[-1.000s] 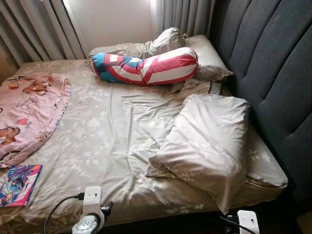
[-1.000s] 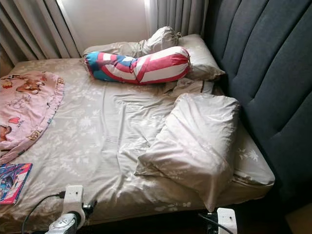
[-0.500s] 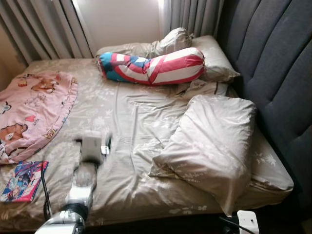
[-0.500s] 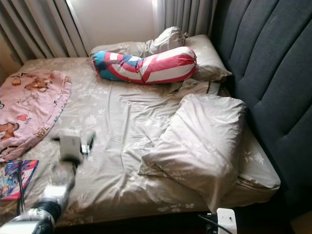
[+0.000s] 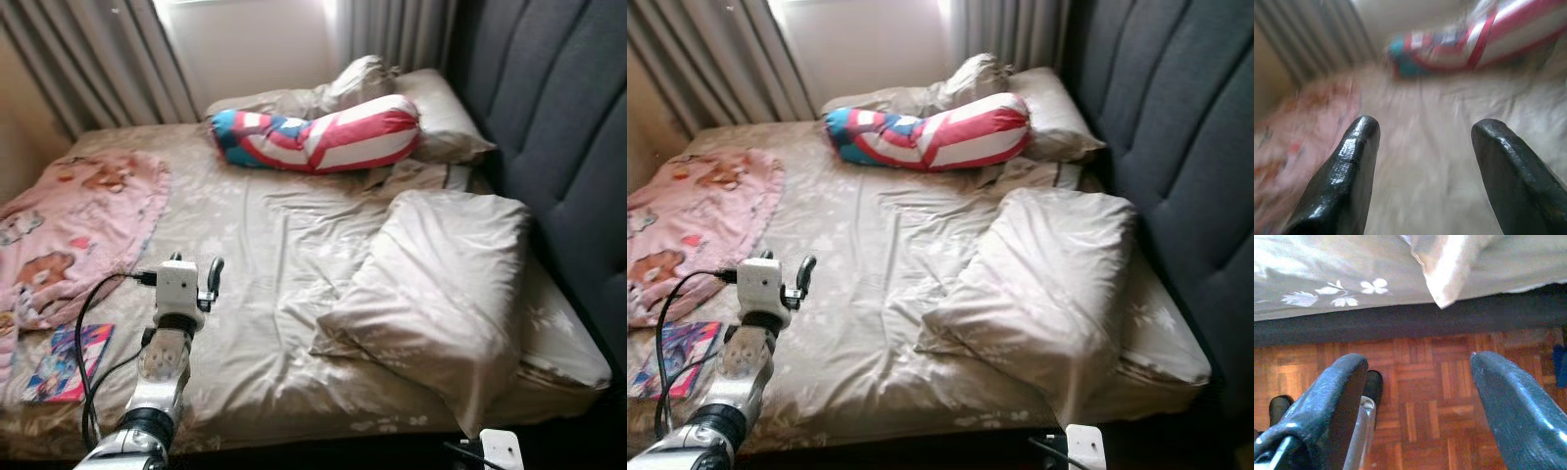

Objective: Clean up the room

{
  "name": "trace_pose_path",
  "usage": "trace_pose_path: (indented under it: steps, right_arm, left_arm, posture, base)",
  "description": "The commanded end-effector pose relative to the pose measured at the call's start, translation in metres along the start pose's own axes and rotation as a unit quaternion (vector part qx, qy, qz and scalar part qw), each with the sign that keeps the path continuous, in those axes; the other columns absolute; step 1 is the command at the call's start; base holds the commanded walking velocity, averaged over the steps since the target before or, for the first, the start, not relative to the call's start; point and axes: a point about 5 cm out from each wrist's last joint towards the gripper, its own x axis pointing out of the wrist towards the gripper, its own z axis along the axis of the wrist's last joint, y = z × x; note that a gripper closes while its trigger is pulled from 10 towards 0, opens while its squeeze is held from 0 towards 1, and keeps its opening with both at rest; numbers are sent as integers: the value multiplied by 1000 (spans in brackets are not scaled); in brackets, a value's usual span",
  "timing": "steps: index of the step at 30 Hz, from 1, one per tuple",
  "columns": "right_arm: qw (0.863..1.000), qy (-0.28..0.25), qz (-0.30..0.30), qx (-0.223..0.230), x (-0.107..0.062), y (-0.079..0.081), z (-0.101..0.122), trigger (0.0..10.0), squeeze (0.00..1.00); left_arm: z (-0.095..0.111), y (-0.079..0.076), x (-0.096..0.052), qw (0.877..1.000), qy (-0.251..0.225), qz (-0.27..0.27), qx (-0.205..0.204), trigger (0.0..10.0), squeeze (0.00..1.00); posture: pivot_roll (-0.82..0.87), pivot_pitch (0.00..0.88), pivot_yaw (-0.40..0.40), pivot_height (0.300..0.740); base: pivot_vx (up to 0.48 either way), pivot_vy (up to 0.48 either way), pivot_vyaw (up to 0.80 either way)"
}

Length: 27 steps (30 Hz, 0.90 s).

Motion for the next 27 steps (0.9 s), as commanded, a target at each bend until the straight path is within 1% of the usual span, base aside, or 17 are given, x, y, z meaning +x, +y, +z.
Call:
trace_pose_path:
  steps: [1,2,3,4,6,7,9,10,12,14,15,17,18,22,23,24,27]
  right_arm:
    - [1000,5,2,8,-1,2,-4,10000,0]
    - [1000,5,3,8,0,3,-3,10000,0]
    - [1000,5,4,8,0,4,-3,10000,0]
    - [1000,5,4,8,0,4,-3,10000,0]
    - [1000,5,7,4,0,4,-2,10000,0]
    - [1000,5,10,0,0,4,-1,10000,0]
    - [1000,3,11,-3,1,4,1,10000,0]
    - [1000,3,11,-3,1,4,1,10000,0]
    - [1000,0,13,-7,1,3,3,10000,0]
    - [1000,0,13,-9,1,2,4,10000,0]
    - [1000,0,13,-9,1,2,4,10000,0]
    - [1000,-1,15,-11,1,2,4,10000,0]
    - [1000,0,16,-12,1,2,5,10000,0]
    - [1000,0,19,-13,1,3,5,10000,0]
    - [1000,1,20,-11,1,3,5,10000,0]
    - [1000,1,21,-11,1,4,5,10000,0]
    - [1000,1,23,-6,1,4,4,10000,0]
  left_arm:
    - [-29,-2,-15,996,80,-18,24,10000,0]
    - [-53,-5,-31,988,152,-27,25,10000,0]
    - [-60,-6,-37,986,167,-23,17,10000,0]
    - [-60,-6,-37,986,167,-23,17,10000,0]
    - [-76,-9,-52,978,208,-13,-7,10000,0]
    - [-90,-14,-67,968,248,-17,-12,10000,0]
    - [-103,-19,-80,955,295,-24,-3,10000,0]
    - [-103,-19,-80,955,295,-24,-3,10000,0]
    - [-119,-24,-100,937,348,-38,8,10000,0]
    - [-132,-24,-119,917,395,-47,38,10000,0]
    - [-135,-23,-123,914,402,-44,36,10000,0]
    - [-135,-25,-124,912,396,-73,83,10000,0]
    - [-135,-25,-124,911,399,-67,79,10000,0]
    - [-134,-22,-121,910,415,-22,18,10000,0]
    - [-134,-24,-120,908,418,-16,-28,10000,0]
    - [-134,-25,-120,908,418,-19,-33,10000,0]
    - [-134,-23,-119,907,419,-27,-17,10000,0]
  posture:
    - [57,0,60,740]
    - [60,0,55,740]
    - [64,0,49,740]
    - [64,0,49,740]
    - [69,0,37,740]
    - [70,0,27,740]
    - [65,0,16,740]
    - [65,0,16,740]
    - [66,0,8,740]
    - [68,0,-1,740]
    - [68,0,-2,740]
    - [67,0,-4,740]
    - [68,0,-4,740]
    - [68,0,-1,740]
    - [64,0,3,740]
    - [59,0,6,740]
    - [53,0,9,740]
  base:
    - [0,0,0]
    - [0,0,0]
    - [0,0,0]
    - [0,0,0]
    - [0,0,0]
    - [0,0,0]
    - [0,0,0]
    - [0,0,0]
    - [0,0,0]
    - [0,0,0]
    - [0,0,0]
    - [0,0,0]
    - [0,0,0]
    - [0,0,0]
    - [0,0,0]
    - [0,0,0]
    - [0,0,0]
